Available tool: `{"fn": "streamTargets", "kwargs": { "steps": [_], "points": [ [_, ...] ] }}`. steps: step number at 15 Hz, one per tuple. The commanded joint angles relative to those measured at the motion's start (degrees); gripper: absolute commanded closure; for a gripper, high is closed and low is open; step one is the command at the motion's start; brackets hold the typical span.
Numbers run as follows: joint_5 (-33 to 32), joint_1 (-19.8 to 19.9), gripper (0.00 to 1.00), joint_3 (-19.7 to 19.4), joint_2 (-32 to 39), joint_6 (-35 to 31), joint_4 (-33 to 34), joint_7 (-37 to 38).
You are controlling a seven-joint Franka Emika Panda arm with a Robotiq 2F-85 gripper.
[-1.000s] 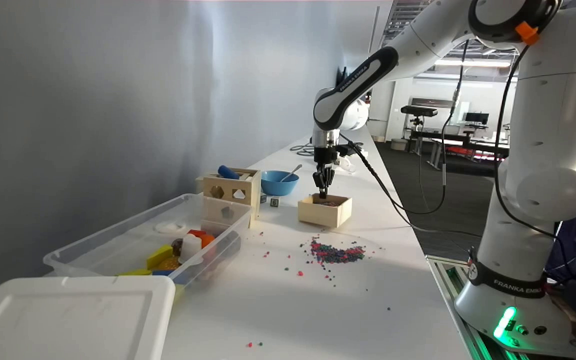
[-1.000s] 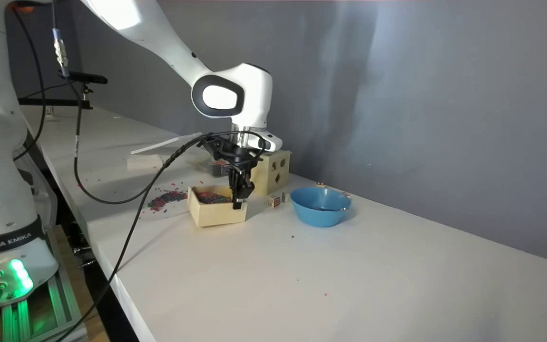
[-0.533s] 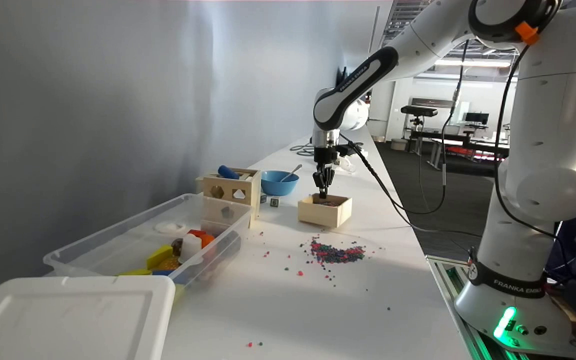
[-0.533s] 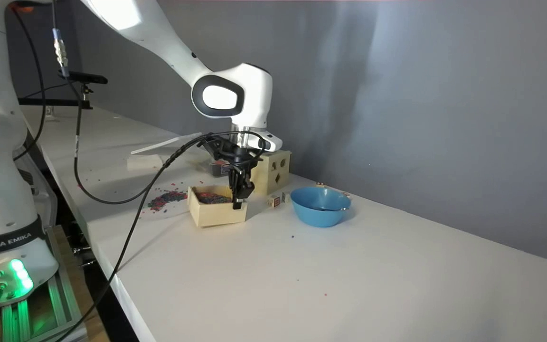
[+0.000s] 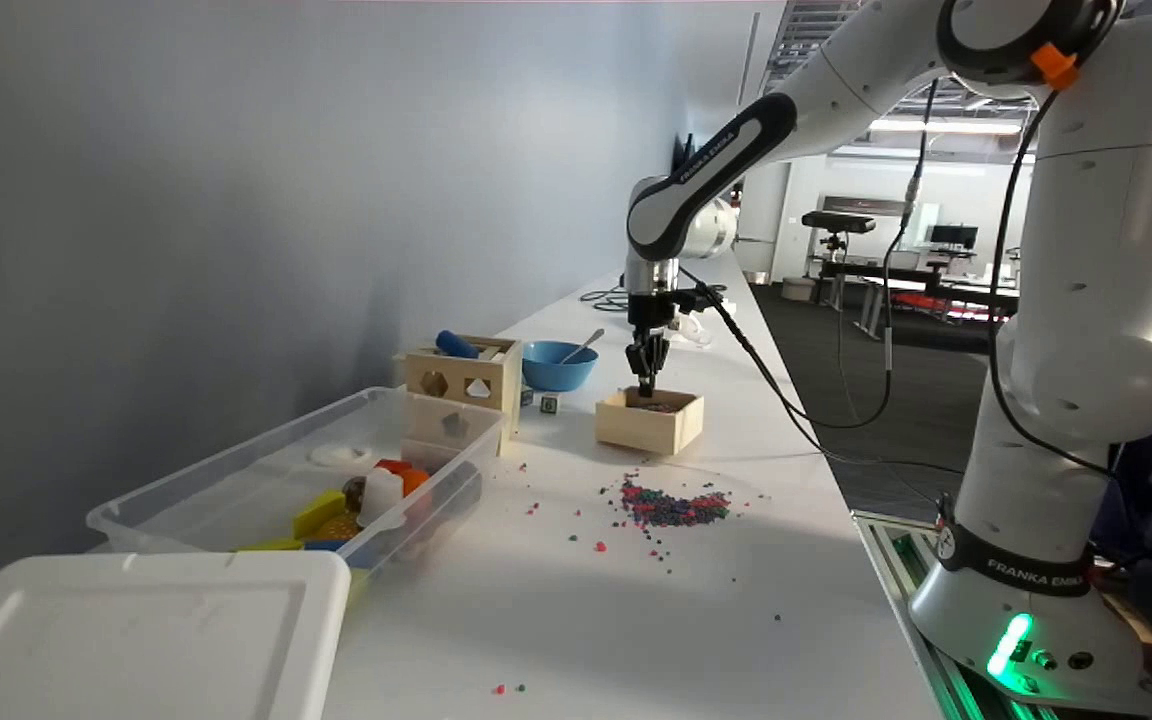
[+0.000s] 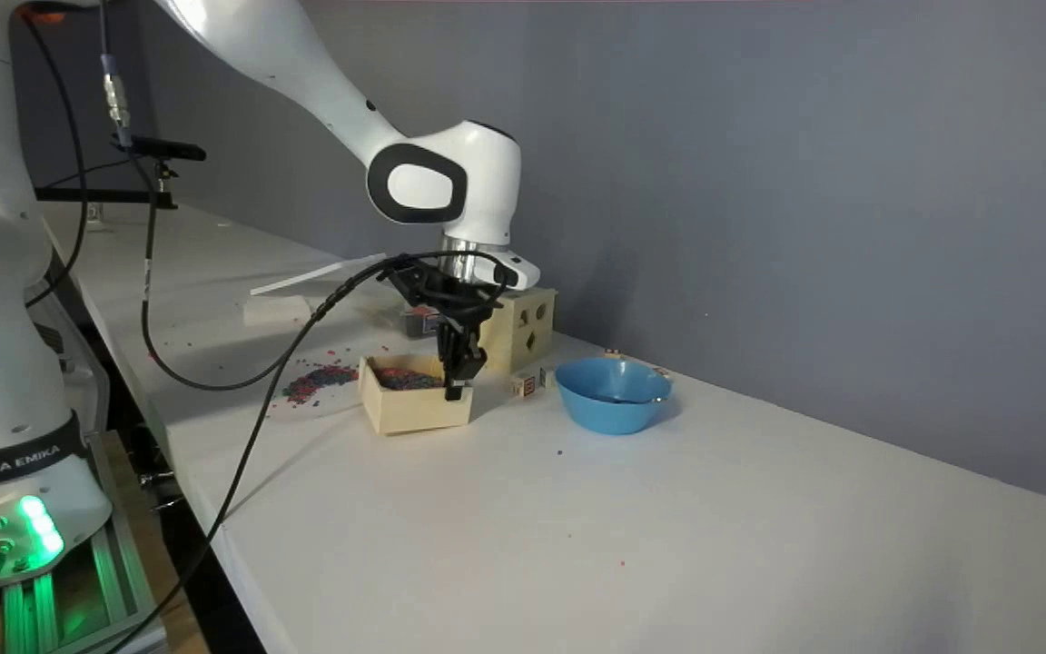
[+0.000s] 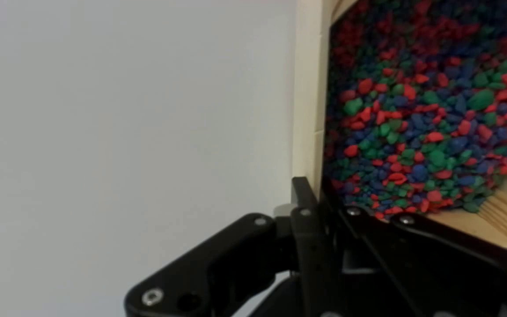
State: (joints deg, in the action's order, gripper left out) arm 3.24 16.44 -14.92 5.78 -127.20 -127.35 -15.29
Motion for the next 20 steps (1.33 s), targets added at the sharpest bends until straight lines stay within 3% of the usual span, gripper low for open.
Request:
{"fn": "streamTargets", "kwargs": {
  "steps": [1, 13, 14, 20],
  "points": [
    [0.0, 0.1, 0.93, 0.1, 0.0, 0.1, 0.1, 0.0],
    [0.0, 0.1, 0.93, 0.1, 0.0, 0.1, 0.1, 0.0],
    [0.0, 0.1, 0.98, 0.1, 0.0, 0.1, 0.1, 0.0],
    [1.7, 0.5, 0.98, -0.1, -1.5, 1.6, 1.2, 0.0]
  ]
}}
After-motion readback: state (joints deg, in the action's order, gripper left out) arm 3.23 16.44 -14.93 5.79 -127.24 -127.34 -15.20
